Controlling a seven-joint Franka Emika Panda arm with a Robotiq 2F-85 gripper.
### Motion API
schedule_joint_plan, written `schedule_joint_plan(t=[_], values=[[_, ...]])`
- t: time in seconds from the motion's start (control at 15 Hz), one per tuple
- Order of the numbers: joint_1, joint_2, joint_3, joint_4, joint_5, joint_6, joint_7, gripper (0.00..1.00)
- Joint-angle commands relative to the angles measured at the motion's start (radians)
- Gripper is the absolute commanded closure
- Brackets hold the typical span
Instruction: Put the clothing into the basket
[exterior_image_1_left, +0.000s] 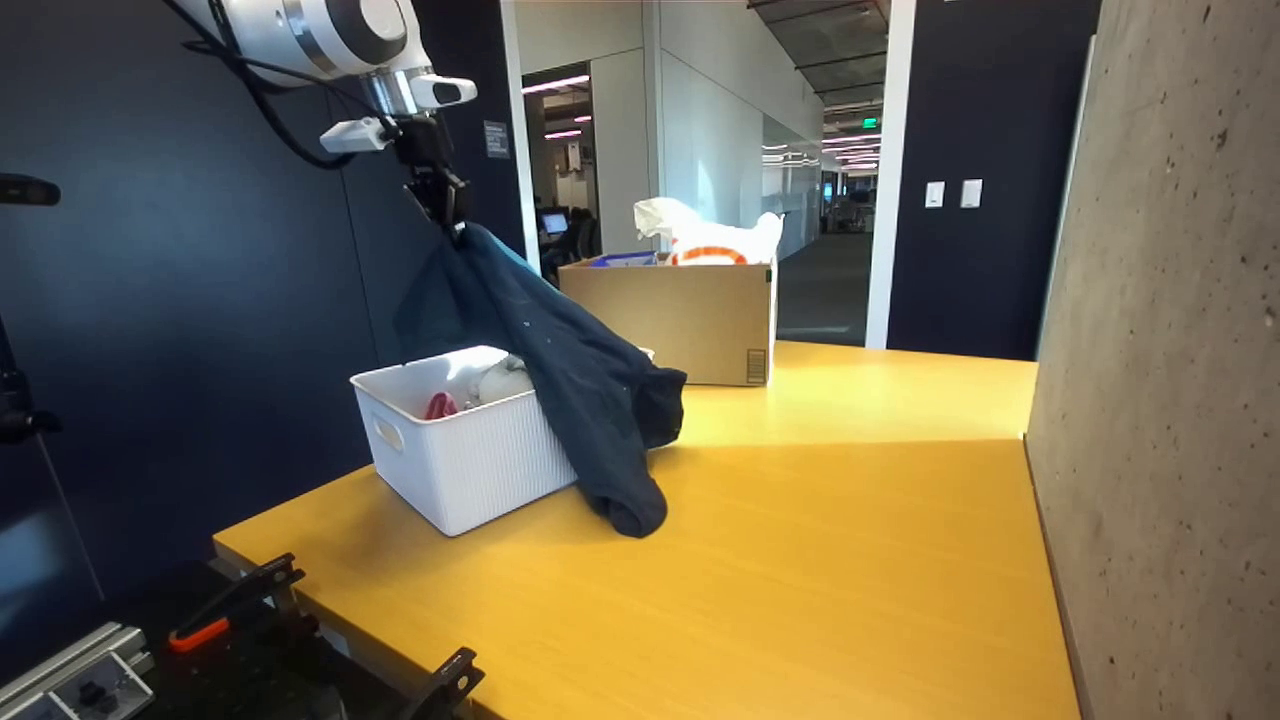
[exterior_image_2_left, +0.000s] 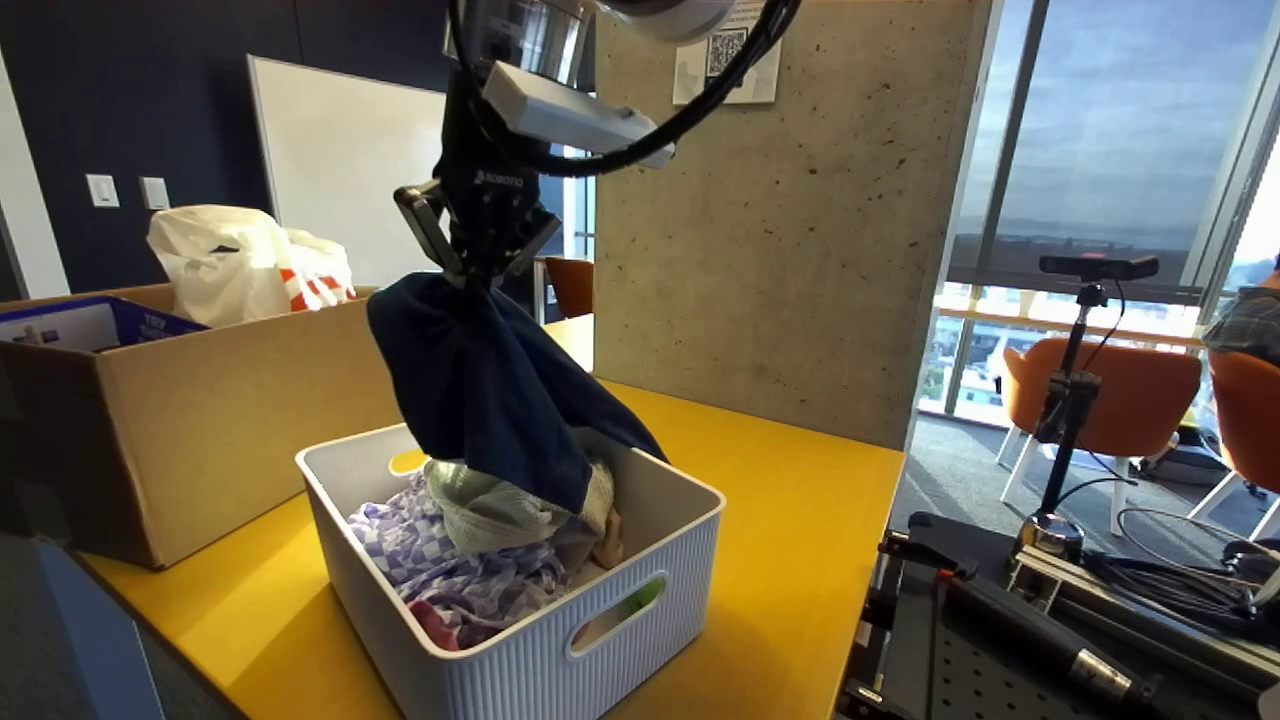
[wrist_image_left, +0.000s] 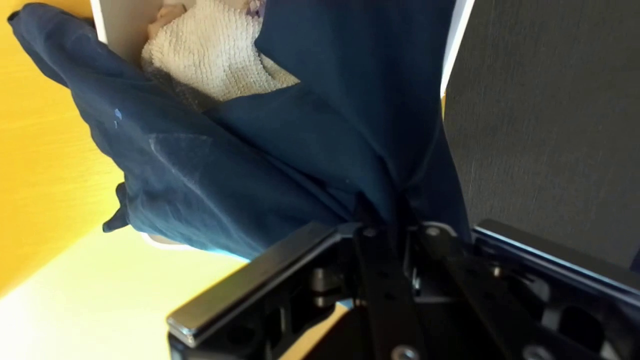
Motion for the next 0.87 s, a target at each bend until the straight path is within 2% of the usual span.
schedule_joint_plan(t=[0.0, 0.13, 0.27, 0.53, 0.8], values=[[0.007, 0.073, 0.016, 0.180, -0.017, -0.127, -0.015, 0.97], [-0.006, 0.134, 0.016, 0.287, 0.004, -0.195, -0.035, 0.97], [-0.016, 0.183, 0.010, 0.364, 0.012, -0.252, -0.048, 0.64], [-0.023, 0.255, 0.002, 0.470, 0.018, -0.323, -0.057, 0.36], [-0.030, 0.280, -0.005, 0.504, 0.033, -0.385, -0.037, 0.08]])
